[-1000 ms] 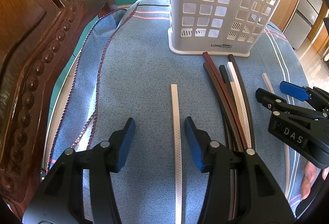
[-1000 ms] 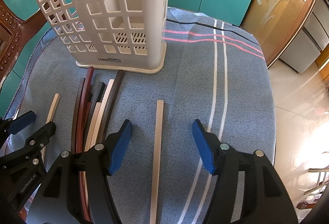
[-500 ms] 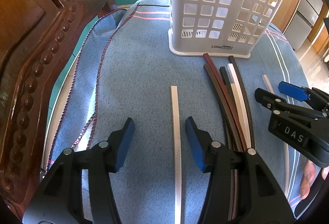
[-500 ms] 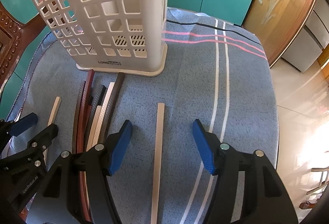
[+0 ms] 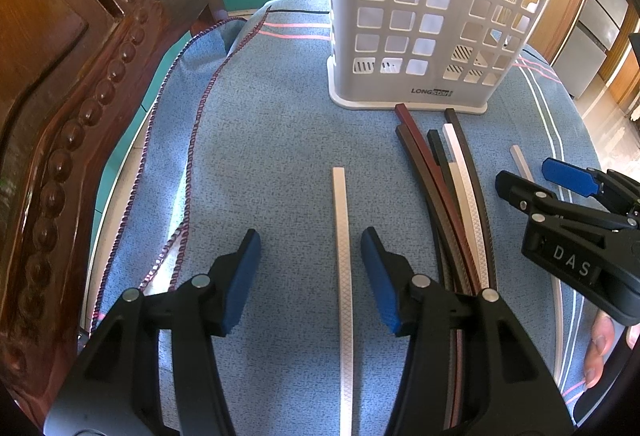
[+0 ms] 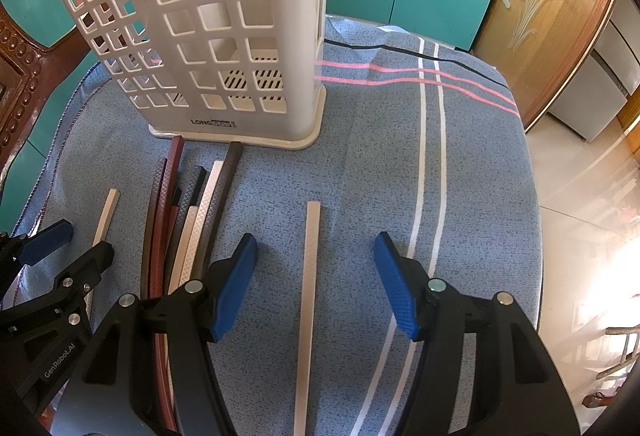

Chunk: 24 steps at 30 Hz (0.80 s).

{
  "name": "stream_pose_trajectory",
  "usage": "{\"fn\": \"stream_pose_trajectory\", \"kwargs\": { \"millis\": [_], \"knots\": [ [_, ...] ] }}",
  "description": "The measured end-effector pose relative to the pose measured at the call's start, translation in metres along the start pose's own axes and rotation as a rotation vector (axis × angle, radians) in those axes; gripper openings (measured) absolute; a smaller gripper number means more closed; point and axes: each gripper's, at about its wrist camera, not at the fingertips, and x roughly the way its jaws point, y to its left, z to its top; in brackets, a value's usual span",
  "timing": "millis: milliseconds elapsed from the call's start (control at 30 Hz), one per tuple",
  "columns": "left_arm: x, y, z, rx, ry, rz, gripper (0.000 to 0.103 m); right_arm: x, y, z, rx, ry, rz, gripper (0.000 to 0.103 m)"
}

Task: Organize utensils

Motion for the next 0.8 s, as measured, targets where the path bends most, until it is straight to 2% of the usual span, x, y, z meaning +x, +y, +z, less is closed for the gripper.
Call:
{"fn": "stream_pose_trajectory", "kwargs": {
  "millis": [800],
  "knots": [
    [0.0006, -0.0013, 0.0001, 0.002, -0.003, 0.002, 0.054, 0.0003, -0.0005, 0.0002, -0.001, -0.003, -0.002, 0.061]
  ]
}}
